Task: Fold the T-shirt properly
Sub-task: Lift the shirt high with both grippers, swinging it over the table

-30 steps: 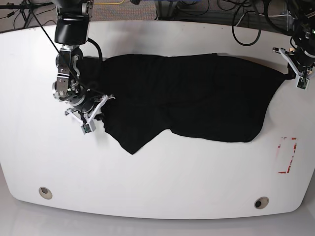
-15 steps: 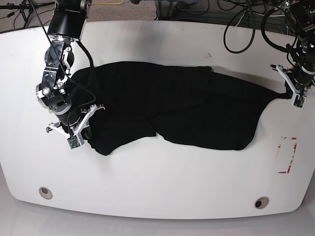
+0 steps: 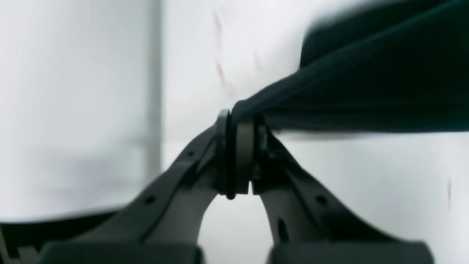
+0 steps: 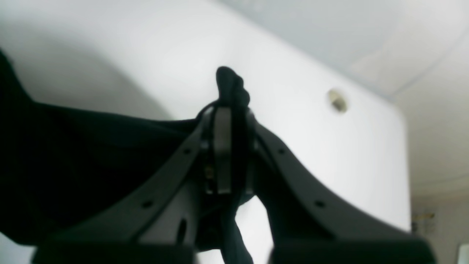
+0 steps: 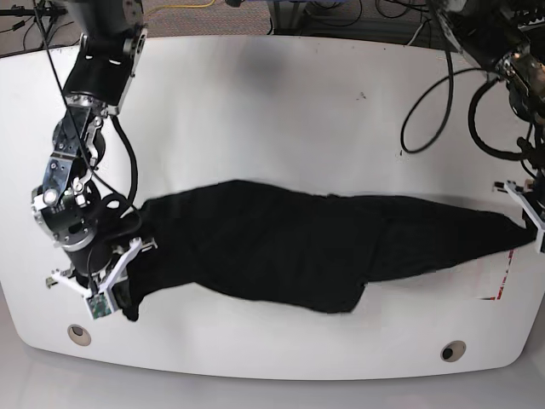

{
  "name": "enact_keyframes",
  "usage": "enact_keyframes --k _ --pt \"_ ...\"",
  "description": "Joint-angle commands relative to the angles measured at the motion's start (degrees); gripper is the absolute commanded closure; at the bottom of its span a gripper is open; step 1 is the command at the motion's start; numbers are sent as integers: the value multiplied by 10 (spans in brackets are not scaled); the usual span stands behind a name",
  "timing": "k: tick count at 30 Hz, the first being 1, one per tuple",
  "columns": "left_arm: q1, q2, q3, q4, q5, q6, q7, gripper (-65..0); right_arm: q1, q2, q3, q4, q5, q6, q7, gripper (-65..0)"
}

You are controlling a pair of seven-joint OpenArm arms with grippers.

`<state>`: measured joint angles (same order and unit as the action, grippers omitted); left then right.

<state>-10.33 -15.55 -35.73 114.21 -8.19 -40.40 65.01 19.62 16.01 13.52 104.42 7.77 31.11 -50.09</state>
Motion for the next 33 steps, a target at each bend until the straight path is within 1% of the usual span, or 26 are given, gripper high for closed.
enact_keyframes --k 1,4,6,7,9,12,15,18,22,27,30,33 --pt "-54 -16 19 8 4 5 9 0 49 22 0 2 4 -4 18 0" --pt "-103 -15 52 8 4 6 27 0 90 34 -1 -13 5 -4 18 0" --pt "-134 -15 68 8 4 13 34 0 118 36 -1 -26 6 -4 18 0" --pt "-161 -15 78 8 4 26 38 0 144 39 -1 -36 6 -4 18 0" --pt "-193 -14 88 7 4 40 40 0 174 39 -1 -48 5 -3 18 0" --pt "-251 -14 108 6 4 59 40 0 226 54 -2 -67 4 12 18 0" --pt "-310 -16 131 6 4 68 51 -1 278 71 -12 -81 4 30 13 0" --pt "-376 -18 136 4 5 70 76 -1 332 91 -33 -95 4 39 -3 0" --pt "-449 -29 139 -13 5 70 99 -3 383 108 -50 -108 6 39 -12 0" --pt "-514 -30 154 -38 4 70 105 -3 425 114 -63 -117 4 39 -12 0" --pt "-533 -41 162 -58 4 70 105 -3 442 130 -71 -131 6 39 -12 0" --pt "-550 -44 165 -76 4 70 104 -3 455 132 -78 -144 7 39 -12 0"
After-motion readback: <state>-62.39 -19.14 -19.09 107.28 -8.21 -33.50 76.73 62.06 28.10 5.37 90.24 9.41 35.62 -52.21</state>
